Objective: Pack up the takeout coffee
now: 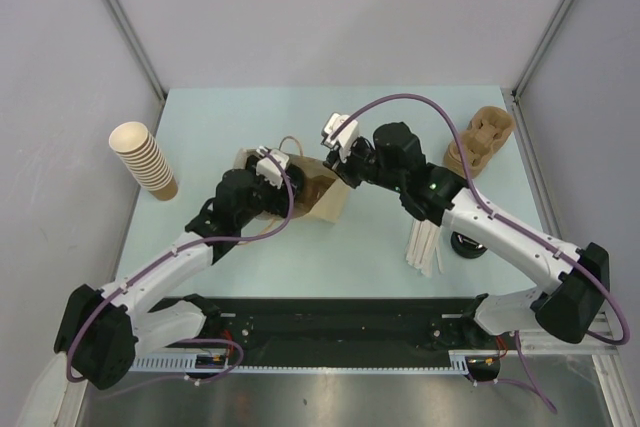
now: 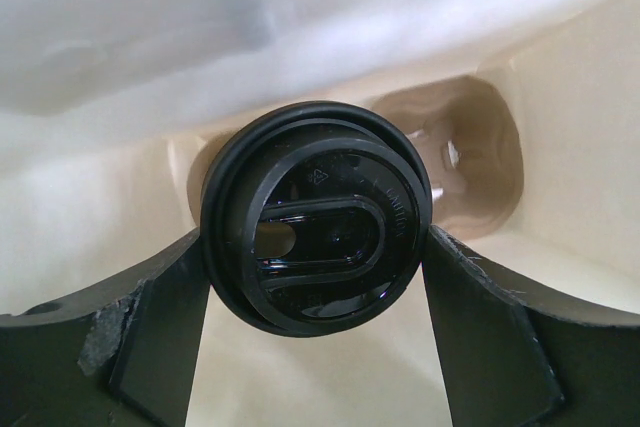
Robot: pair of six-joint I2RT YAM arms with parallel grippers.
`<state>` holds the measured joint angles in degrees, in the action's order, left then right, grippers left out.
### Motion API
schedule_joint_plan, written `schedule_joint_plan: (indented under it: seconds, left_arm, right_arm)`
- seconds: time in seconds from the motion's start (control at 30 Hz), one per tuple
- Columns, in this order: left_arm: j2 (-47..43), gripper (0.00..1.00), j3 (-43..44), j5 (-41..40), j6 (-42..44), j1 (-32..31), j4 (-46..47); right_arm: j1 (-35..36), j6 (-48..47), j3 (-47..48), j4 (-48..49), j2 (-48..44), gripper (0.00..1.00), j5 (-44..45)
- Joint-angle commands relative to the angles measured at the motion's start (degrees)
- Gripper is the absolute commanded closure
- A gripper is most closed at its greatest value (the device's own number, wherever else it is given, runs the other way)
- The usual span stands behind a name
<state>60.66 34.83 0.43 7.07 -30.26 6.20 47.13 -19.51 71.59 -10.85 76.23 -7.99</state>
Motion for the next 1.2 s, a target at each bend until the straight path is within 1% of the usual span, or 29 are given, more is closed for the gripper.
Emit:
schedule_joint_plan:
  seconds: [0.0, 0.07, 0.13, 0.2, 0.23, 0.27, 0.3, 0.37, 0.4, 0.5, 0.57, 0.7, 0.8, 0.97, 1.17]
  left_arm:
    - [-2.0, 1.0, -1.0, 1.0, 0.2, -0.1, 0.9]
    - [-2.2, 1.0, -1.3, 1.4, 0.2, -0.2, 1.1]
    - [-2.7, 1.0, -1.6, 1.6, 0.3, -0.1, 1.3]
    - [-3.2, 1.0, -2.0, 2.2, 0.4, -0.1, 1.4]
    - [-3.7, 1.0, -2.1, 2.4, 0.5, -0.1, 1.5]
    - [-3.9, 1.0, -2.3, 3.2, 0.6, -0.2, 1.8]
    - [-4.1, 1.0, -2.8, 3.7, 1.0, -0.2, 1.9]
    - [-5.2, 1.0, -3.4, 4.5, 1.8, -0.1, 3.2]
    - [-5.6, 1.0, -4.0, 5.7, 2.2, -0.1, 3.5]
    - [-7.2, 1.0, -5.4, 9.4, 4.4, -0.5, 5.6]
    - [-7.8, 1.0, -6.2, 10.2, 7.2, -1.6, 7.1]
    - [-8.4, 1.0, -8.3, 11.9, 11.1, -2.8, 8.7]
    - [-9.1, 1.0, -9.9, 13.2, 13.8, -3.0, 9.0]
    - [-11.7, 1.0, -12.1, 15.3, 17.3, -3.0, 8.7]
    - [-17.2, 1.0, -13.2, 18.7, 23.3, -3.0, 5.3]
  right_arm:
    - [0.0, -0.8, 2.2, 2.6, 2.3, 0.73, -0.5]
    - [0.0, -0.8, 2.7, 2.4, 2.9, 0.71, -1.3]
    - [0.0, -0.8, 3.1, 2.3, 3.6, 0.67, -2.5]
    - [0.1, -1.1, 3.4, 2.6, 4.0, 0.59, -3.3]
    - [0.1, -1.3, 3.5, 2.6, 4.3, 0.6, -4.1]
    - [0.1, -1.6, 3.5, 2.3, 4.6, 0.62, -4.6]
    - [0.2, -2.0, 3.7, 2.2, 4.9, 0.71, -4.8]
    - [0.3, -2.5, 4.0, 1.5, 5.6, 0.87, -5.1]
    - [0.4, -3.1, 4.1, 1.4, 5.6, 1.0, -5.3]
    - [0.5, -3.3, 4.0, 1.8, 5.3, 1.0, -5.0]
    - [0.5, -3.2, 4.0, 2.8, 4.8, 1.0, -5.4]
    - [0.4, -4.0, 3.9, 3.3, 3.8, 1.0, -8.7]
    - [0.6, -7.1, 3.6, 1.7, 2.5, 1.0, -11.6]
    - [-0.2, -16.3, 0.8, -1.0, -0.2, 1.0, -14.7]
    - [-0.9, -21.2, -0.2, -0.6, -1.3, 1.0, -17.4]
